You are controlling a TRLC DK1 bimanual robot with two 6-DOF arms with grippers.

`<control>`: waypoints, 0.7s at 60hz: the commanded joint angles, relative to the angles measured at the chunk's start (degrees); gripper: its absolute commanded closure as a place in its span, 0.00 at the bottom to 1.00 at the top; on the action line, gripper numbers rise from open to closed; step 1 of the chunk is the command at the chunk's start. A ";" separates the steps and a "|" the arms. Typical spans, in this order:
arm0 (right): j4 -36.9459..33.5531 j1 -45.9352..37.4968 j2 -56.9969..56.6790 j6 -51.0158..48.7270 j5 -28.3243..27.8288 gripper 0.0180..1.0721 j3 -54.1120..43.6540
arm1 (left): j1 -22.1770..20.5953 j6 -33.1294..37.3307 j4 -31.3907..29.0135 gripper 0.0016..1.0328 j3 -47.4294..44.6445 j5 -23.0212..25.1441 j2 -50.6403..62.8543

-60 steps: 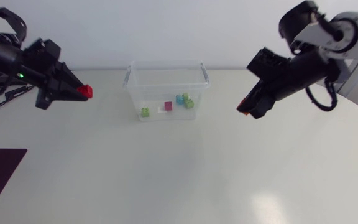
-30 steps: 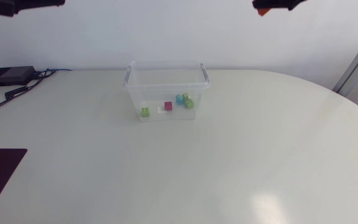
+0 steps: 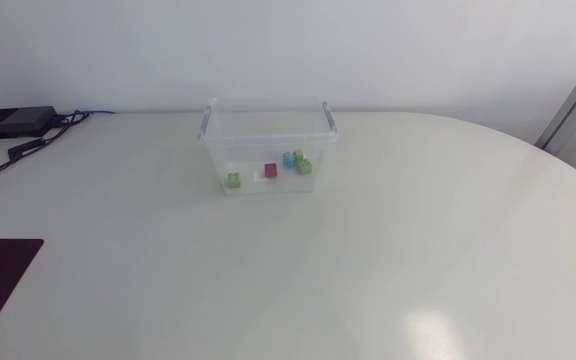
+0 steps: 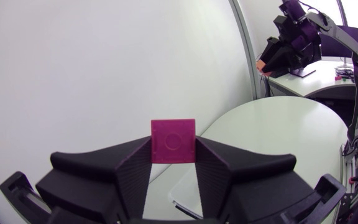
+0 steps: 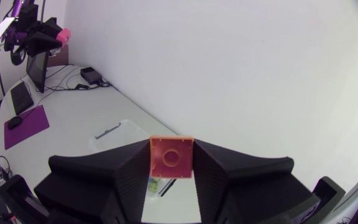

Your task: Place the duplo bricks in the container

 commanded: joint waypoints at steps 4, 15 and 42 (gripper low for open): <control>3.09 0.89 3.86 3.29 -0.20 0.79 4.52 | -2.22 -3.98 2.88 0.79 4.27 -1.96 4.38; 8.02 1.68 8.43 5.14 0.24 0.79 5.84 | -3.45 -7.15 7.01 0.79 6.11 -3.80 9.65; 11.44 2.65 19.77 6.55 0.42 0.79 10.85 | -6.88 -9.61 12.72 0.79 8.05 -7.32 19.41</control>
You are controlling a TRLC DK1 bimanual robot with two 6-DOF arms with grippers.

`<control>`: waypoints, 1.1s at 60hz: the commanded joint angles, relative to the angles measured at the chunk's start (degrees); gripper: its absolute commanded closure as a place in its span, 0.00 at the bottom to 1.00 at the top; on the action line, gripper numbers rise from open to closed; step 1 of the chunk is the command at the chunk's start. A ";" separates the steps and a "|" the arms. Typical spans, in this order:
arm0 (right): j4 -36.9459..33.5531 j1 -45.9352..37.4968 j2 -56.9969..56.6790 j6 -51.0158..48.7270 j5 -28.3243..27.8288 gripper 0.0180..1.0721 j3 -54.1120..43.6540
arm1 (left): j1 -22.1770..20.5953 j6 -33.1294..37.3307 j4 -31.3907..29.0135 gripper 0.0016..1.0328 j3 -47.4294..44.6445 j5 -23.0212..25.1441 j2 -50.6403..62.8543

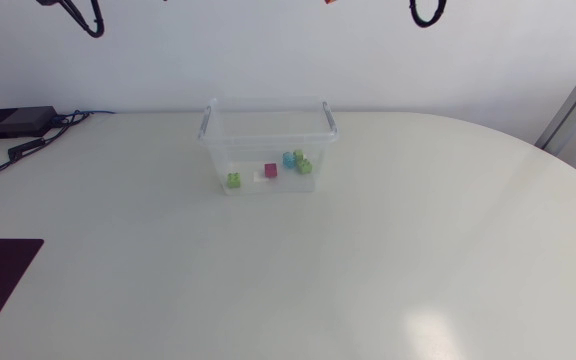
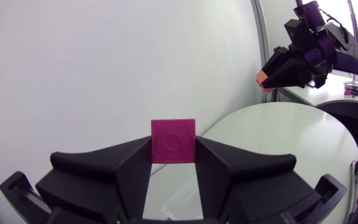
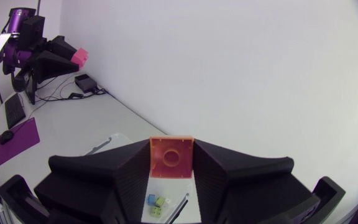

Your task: Place the duplo bricks in the container

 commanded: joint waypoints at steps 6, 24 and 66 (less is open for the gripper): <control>1.15 0.77 4.30 1.91 0.07 0.79 3.44 | -1.66 -2.00 1.67 0.79 2.10 -0.68 3.53; 1.41 0.95 10.02 1.74 0.60 0.79 4.50 | -3.42 -1.74 1.84 0.79 1.31 -0.68 7.57; -19.68 3.49 18.01 1.21 0.77 0.05 30.25 | -5.97 0.02 -11.87 0.03 11.60 -2.52 7.40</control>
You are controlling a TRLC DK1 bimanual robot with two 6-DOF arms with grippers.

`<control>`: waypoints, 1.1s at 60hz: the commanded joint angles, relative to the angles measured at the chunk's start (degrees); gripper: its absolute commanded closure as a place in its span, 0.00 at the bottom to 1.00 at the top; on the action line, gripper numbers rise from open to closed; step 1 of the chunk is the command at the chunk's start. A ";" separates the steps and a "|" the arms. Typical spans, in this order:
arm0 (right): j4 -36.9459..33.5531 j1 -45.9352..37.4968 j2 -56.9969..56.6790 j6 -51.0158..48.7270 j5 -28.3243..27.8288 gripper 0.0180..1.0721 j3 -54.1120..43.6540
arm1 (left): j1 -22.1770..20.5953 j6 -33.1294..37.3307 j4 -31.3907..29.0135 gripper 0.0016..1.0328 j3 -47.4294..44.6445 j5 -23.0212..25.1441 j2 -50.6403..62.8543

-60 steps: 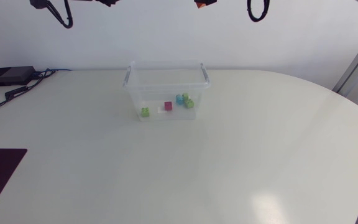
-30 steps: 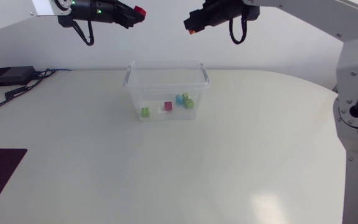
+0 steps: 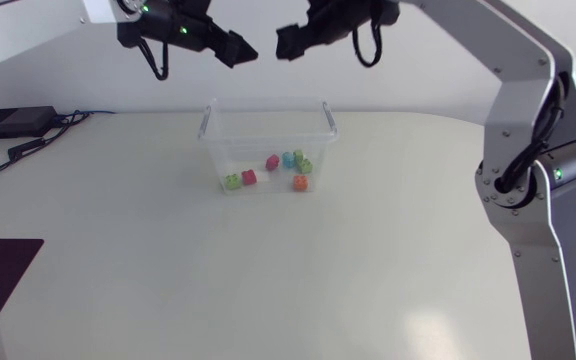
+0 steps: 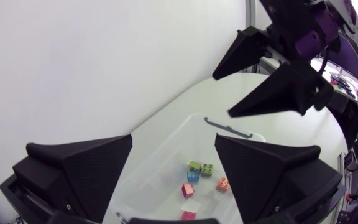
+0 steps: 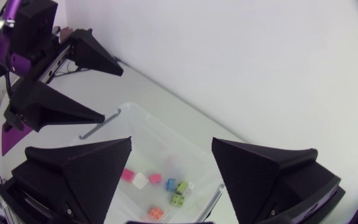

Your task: Place the duplo bricks in the container

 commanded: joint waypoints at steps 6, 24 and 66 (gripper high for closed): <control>-7.23 0.11 -1.85 1.34 1.08 0.05 12.59 | 2.15 -2.58 -1.05 0.03 3.88 -0.01 -8.76; -26.91 -3.58 10.89 2.75 5.04 0.05 54.86 | 9.00 -5.92 0.18 0.03 -4.99 -0.01 -24.49; -28.67 -7.10 -11.61 5.47 8.38 0.05 11.62 | 16.56 -12.34 4.40 0.03 -20.11 -6.07 -34.51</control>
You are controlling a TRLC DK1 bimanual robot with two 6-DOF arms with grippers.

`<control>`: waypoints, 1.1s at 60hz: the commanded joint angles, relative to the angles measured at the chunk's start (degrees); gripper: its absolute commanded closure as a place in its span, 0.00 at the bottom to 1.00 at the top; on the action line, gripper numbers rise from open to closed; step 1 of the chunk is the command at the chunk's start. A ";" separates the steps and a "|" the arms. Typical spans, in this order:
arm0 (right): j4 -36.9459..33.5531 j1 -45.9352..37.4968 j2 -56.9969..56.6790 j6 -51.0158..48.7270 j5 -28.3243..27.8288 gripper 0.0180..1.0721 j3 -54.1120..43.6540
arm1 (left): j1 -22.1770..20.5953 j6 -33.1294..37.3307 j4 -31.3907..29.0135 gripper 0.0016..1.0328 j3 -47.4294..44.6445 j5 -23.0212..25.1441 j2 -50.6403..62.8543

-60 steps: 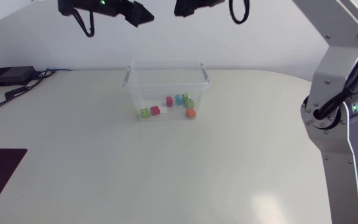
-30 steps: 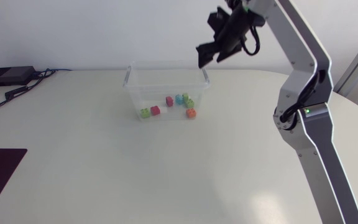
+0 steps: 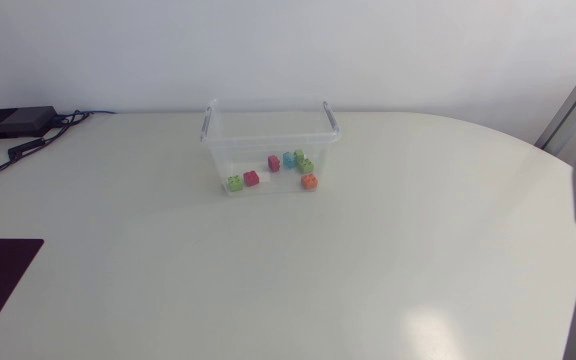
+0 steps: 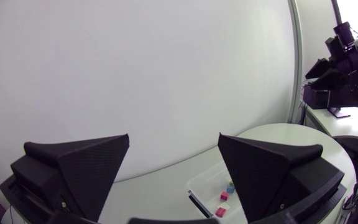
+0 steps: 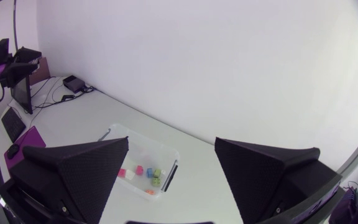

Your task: Place the duplo bricks in the container

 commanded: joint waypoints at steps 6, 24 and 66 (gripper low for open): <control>-2.40 -3.22 -1.99 0.99 0.09 0.05 -15.37 | -0.75 -1.13 -1.40 0.03 -2.90 -3.85 -1.22; 20.10 -2.60 -24.84 3.36 3.87 0.05 -64.07 | -2.51 -0.77 2.55 0.03 -20.66 -11.24 -8.17; 54.20 -4.45 -60.09 0.11 19.51 0.05 -119.79 | -2.77 -3.76 18.02 0.03 -57.75 -19.67 -34.01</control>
